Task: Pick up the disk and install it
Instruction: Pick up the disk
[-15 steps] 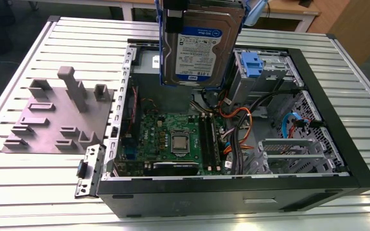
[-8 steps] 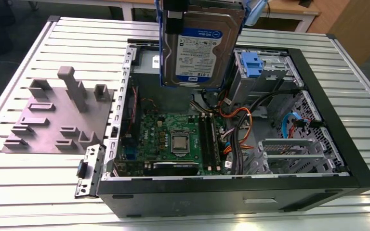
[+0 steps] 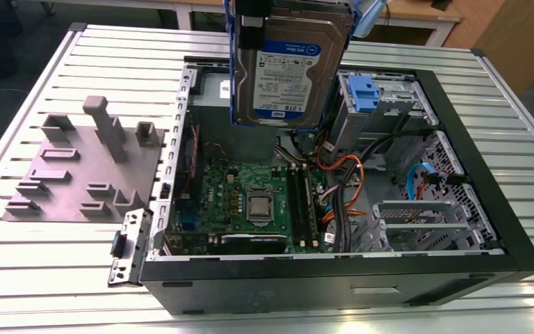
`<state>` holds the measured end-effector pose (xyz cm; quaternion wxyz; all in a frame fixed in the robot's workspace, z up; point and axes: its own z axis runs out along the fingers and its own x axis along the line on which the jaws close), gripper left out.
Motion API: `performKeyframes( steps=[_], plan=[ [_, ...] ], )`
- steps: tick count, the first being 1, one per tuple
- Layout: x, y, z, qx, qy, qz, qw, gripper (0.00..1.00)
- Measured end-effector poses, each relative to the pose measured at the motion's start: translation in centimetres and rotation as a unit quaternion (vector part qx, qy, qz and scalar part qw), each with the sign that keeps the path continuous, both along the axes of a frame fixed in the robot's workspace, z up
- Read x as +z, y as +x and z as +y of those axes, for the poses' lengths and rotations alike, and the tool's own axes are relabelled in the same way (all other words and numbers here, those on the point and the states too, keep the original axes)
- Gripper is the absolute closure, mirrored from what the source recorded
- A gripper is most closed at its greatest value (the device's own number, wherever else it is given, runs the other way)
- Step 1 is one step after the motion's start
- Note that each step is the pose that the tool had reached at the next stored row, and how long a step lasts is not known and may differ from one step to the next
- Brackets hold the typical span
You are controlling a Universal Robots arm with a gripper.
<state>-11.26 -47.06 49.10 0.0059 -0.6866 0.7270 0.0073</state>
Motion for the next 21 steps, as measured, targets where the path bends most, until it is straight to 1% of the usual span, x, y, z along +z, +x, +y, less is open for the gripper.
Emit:
performKeyframes(
  steps=[1, 3, 4, 5, 7, 18, 21],
  plan=[
    [-0.25, 0.0, -0.7, 0.0, 0.0, 0.0, 1.0, 0.64],
    [-0.25, 0.0, -0.71, 0.0, 0.0, 0.0, 1.0, 0.64],
    [-0.29, 0.0, -0.81, 0.0, 0.0, 0.0, 1.0, 0.64],
    [-0.29, 0.0, -0.81, 0.0, 0.0, 0.0, 1.0, 0.64],
    [-0.72, 0.0, -2.04, 0.0, 0.0, 0.0, 1.0, 0.64],
    [-0.75, 0.01, -2.13, 0.0, 0.0, 0.0, 1.0, 0.64],
    [-0.75, 0.14, -2.13, 0.0, -0.0001, 0.0, 1.0, 0.64]
  ],
)
